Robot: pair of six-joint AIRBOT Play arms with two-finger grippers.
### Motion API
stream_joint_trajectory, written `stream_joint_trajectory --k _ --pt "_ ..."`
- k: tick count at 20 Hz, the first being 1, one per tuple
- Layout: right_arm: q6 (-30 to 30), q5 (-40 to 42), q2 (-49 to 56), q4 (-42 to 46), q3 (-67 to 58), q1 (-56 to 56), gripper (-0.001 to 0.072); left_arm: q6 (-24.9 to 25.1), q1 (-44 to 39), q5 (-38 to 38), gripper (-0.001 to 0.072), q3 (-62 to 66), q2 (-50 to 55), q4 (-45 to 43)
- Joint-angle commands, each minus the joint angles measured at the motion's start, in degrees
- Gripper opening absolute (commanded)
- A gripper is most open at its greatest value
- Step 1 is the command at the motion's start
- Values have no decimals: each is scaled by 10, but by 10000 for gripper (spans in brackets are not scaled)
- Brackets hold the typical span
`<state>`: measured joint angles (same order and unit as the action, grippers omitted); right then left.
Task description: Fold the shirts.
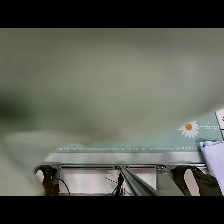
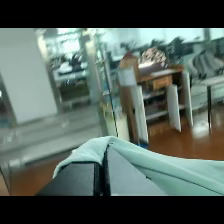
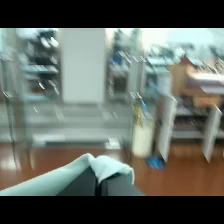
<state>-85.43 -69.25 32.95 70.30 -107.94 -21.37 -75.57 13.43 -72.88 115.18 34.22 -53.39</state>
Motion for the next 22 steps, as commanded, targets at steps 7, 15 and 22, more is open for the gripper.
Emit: stream_joint_trajectory --k 7,15,22 --pt "2 -349 83 53 18 1 22 -131 -2 -324 26 -67 66 -52" --pt "16 -266 370 7 113 12 23 -58 -18 -102 26 -317 248 -43" --pt "2 48 556 8 113 118 23 25 -53 138 27 -318 471 -1"
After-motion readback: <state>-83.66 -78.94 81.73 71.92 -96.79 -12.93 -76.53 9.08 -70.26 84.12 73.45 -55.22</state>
